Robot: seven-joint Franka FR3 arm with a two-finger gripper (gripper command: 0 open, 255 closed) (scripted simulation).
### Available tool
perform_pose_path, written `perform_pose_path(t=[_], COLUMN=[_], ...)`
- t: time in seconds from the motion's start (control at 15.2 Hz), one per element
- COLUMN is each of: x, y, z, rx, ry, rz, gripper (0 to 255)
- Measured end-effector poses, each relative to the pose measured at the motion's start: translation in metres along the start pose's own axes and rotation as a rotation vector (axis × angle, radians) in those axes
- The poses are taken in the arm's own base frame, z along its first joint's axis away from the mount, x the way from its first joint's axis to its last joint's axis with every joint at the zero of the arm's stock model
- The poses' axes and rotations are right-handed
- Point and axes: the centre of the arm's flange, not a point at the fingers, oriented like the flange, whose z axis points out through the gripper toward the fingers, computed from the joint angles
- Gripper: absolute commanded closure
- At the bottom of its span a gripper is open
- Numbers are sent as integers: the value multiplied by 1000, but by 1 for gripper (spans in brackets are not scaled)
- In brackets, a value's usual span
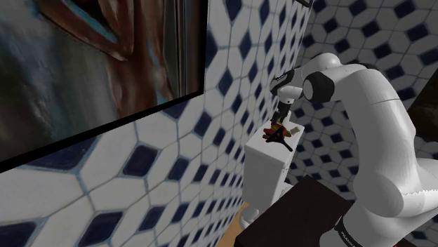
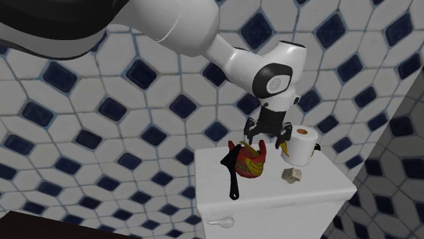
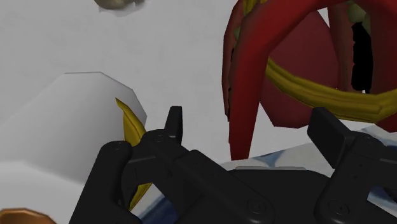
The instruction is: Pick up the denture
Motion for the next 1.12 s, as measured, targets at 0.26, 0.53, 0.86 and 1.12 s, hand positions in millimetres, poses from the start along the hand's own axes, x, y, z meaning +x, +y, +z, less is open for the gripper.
perform_pose_path(t=[0.26, 0.53, 0.86, 1.12], x=[0, 0, 0, 1], y=[2, 2, 1, -1], z=[7, 8, 6, -11], rx=[0, 0, 1, 2], ry=[1, 0, -1, -2], rz=[-1, -1, 0, 0], gripper=[255, 255, 255, 255])
